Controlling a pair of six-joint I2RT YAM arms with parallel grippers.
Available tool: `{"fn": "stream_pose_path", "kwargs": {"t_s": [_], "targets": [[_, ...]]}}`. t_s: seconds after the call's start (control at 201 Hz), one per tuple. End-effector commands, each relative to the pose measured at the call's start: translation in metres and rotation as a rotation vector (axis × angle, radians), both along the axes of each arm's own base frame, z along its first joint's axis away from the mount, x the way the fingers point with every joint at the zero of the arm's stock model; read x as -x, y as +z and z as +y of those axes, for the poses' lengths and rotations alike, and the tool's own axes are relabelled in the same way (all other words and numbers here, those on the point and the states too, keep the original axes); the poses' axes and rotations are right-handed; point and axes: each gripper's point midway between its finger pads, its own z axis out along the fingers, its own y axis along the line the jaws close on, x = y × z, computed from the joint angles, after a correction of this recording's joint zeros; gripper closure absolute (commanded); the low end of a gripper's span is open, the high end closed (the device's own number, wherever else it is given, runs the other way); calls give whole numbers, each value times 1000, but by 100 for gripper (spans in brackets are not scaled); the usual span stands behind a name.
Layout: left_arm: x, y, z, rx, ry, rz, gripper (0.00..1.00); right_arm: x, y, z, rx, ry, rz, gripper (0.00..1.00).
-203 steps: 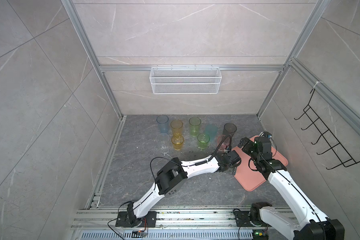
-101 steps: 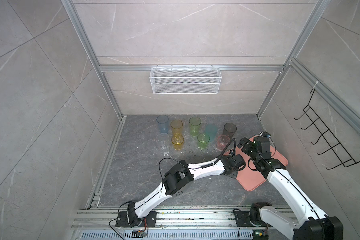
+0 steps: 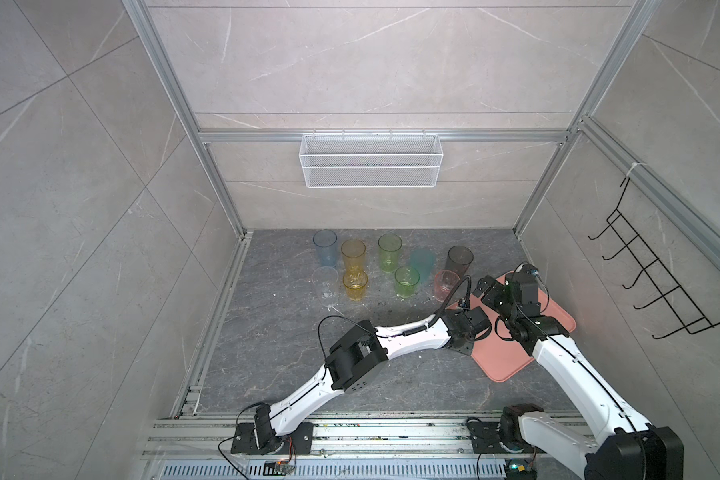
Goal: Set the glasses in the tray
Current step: 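Lower the left gripper and pinch the near rim of the pink tray, then drag the pink tray with the left gripper toward the table center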
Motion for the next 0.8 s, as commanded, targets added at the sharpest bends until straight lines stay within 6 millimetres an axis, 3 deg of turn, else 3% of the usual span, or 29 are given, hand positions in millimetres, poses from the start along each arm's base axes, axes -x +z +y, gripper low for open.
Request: {"fn": "stream_pose_path", "kwargs": {"t_s": [0.0, 0.378, 0.792], "targets": [[5, -13, 4, -37, 13, 37, 43, -1, 3, 1, -11, 2, 8, 0], [4, -13, 7, -61, 20, 36, 55, -2, 0, 2, -13, 6, 18, 0], [-6, -13, 55, -101, 124, 46, 72, -3, -2, 3, -17, 14, 30, 0]]}}
